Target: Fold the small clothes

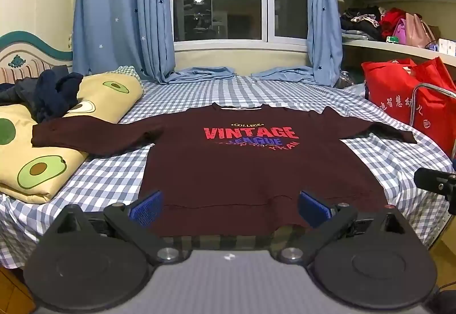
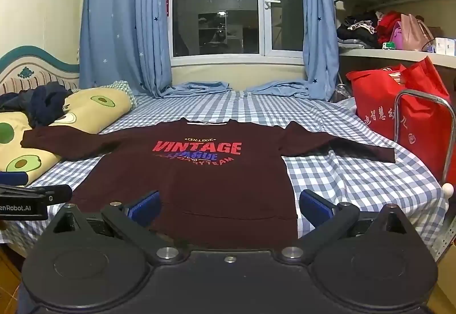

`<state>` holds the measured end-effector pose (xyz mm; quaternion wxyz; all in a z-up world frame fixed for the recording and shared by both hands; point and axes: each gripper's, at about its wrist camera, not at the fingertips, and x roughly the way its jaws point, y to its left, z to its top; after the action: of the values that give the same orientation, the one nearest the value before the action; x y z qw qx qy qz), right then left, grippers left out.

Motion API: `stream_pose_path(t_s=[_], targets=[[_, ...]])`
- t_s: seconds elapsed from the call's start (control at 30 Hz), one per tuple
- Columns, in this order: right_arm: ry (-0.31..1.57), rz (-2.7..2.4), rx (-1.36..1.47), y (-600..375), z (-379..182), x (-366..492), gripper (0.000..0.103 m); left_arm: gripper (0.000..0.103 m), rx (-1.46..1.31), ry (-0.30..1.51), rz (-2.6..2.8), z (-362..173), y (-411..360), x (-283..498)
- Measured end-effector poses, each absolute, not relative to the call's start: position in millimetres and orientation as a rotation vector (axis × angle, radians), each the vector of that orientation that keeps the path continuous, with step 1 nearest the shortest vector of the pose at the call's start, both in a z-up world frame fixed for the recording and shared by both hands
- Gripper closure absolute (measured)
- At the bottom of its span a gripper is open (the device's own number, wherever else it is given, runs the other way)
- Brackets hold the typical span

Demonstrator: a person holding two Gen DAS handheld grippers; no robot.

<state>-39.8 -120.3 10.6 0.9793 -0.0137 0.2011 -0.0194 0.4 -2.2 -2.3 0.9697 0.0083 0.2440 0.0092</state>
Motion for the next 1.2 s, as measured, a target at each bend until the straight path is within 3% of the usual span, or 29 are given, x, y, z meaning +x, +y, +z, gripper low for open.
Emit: stream_pose_path(t_s=[1.2], targets=[[0.424,-0.038,-0.033,-122.9,10.2,-34.4,0.001,0.0,0.04,0.466,0.025,5.4,-6.8,-6.3]])
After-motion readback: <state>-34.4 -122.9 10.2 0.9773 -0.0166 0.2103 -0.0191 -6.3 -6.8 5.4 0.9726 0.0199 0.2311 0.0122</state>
